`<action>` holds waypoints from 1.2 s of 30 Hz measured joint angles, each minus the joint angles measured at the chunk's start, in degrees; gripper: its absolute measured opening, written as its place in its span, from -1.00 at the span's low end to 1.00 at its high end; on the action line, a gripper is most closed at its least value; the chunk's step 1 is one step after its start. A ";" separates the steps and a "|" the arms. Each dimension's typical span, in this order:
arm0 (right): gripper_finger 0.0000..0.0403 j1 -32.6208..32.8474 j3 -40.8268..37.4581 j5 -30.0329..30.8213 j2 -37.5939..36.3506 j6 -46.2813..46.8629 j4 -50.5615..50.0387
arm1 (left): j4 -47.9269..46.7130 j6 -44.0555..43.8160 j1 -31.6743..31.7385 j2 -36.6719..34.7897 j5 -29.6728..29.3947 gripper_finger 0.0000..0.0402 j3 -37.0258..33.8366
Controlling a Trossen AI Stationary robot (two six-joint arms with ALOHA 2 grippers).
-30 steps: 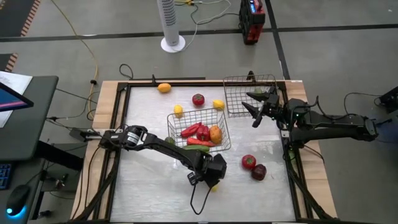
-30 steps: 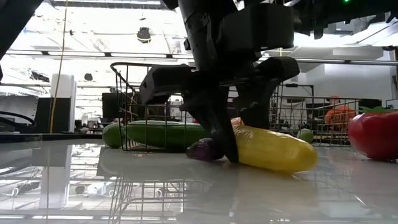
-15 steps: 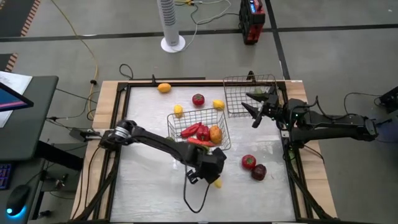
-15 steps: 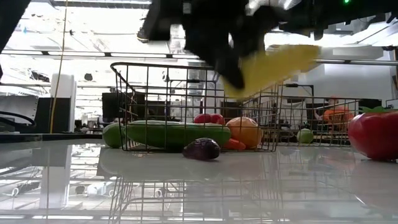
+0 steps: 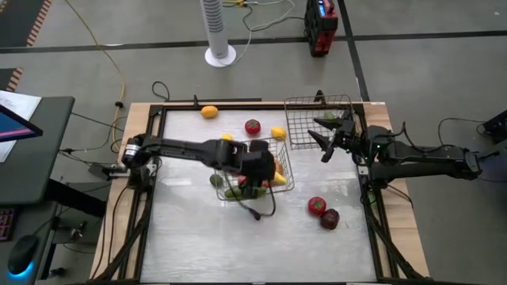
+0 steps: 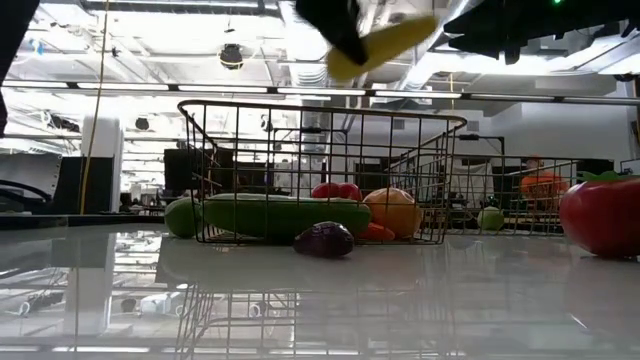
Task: Sort produce into baskets
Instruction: Put the yellow corn into the left wire basket, then put the violet eggplant into the left wire basket
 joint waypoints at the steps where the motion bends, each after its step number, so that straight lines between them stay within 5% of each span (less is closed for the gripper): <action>1: 0.26 0.00 0.00 0.00 0.00 0.02 0.00 | -1.17 -0.69 0.78 0.08 -0.02 -0.14 -0.02; 13: 0.26 0.04 -0.02 0.00 -0.02 0.12 -1.17 | 0.18 2.98 1.81 3.04 2.12 0.34 -0.06; 24: 0.26 0.11 -0.02 0.00 -0.07 -0.31 -1.05 | 3.89 13.56 -8.45 7.47 11.86 0.28 -0.06; 36: 0.26 0.33 -0.02 0.02 -0.07 0.11 -0.43 | -2.65 11.46 -12.25 17.15 5.48 0.23 -0.03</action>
